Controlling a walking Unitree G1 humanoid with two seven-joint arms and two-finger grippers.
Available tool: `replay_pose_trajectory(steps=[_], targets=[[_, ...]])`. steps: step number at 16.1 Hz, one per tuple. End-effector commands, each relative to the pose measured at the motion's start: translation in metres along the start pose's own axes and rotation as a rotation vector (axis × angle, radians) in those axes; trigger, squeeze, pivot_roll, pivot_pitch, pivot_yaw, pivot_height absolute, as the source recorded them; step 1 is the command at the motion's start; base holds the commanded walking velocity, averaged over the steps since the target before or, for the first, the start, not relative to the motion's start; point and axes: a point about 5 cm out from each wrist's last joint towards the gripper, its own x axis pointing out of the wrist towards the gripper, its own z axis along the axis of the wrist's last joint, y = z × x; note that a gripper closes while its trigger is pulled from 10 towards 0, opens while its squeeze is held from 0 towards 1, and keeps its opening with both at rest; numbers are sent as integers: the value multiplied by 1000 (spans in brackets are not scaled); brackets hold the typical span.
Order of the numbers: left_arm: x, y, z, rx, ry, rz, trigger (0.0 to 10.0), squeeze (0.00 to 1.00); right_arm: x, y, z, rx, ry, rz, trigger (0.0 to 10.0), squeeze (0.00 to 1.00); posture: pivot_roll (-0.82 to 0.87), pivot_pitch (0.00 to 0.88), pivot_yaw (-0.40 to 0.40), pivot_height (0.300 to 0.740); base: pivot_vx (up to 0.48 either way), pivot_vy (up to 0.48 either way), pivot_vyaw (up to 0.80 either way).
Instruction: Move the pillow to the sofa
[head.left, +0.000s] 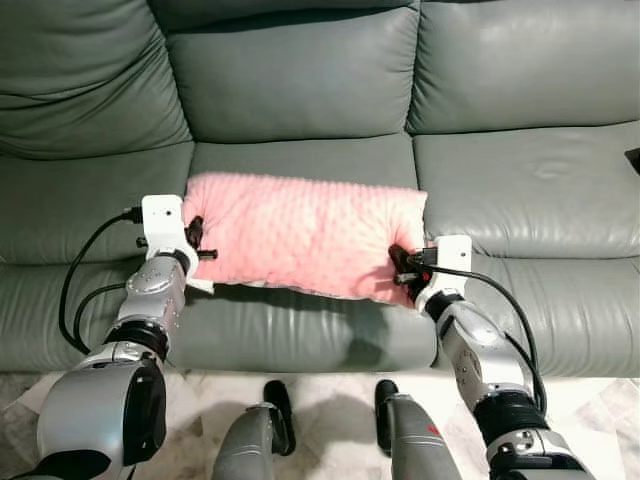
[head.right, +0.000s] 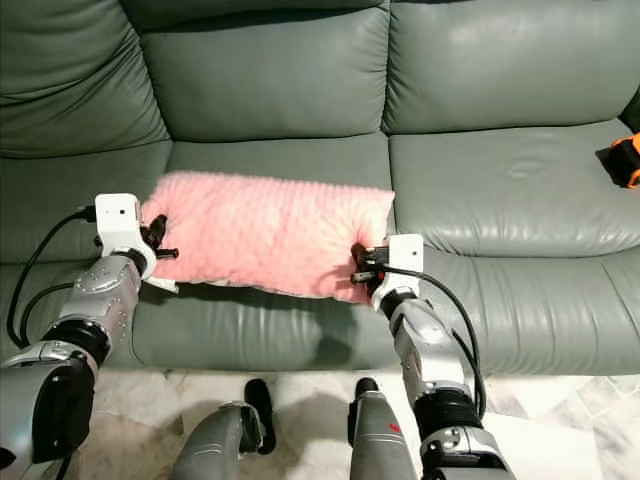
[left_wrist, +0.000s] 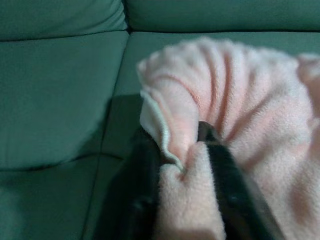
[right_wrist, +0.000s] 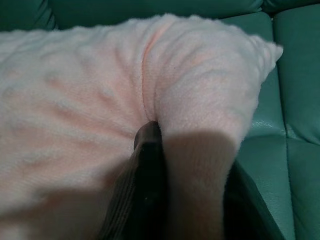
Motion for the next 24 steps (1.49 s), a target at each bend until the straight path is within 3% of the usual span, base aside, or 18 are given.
replay_pose_trajectory(steps=[1,4,6,9,15,17,19,24], targets=[[-5,6,-14,-14,45,32,10000,1000,-5,-3,-11,9,25,-20,10000,1000,-195,452,103,740,0,0,0],[-7,-5,-27,9,86,-19,10000,1000,-7,6,-24,15,61,1,10000,1000,-193,452,99,740,0,0,0],[-7,-9,-26,-6,83,-28,10000,1000,-8,21,-28,-25,71,87,10000,1000,-195,451,99,740,0,0,0],[-6,-9,-26,-12,80,-30,10000,1000,-13,27,-36,-44,102,148,10000,1000,-195,445,97,740,0,0,0],[-9,5,-25,-30,46,-10,10000,1000,-23,29,-42,-52,119,187,10000,1000,-188,434,97,740,0,0,0],[-14,18,-29,-88,18,15,10000,1000,-26,25,-48,-62,128,152,10000,1000,-173,424,101,740,0,0,0],[-19,23,-36,-126,12,15,10000,1000,-22,31,-48,-30,128,172,10000,1000,-161,420,107,740,0,0,0],[-33,18,-53,-149,-4,-70,10000,1000,-7,28,-31,-114,59,101,10000,1000,-116,371,112,740,0,0,0]])
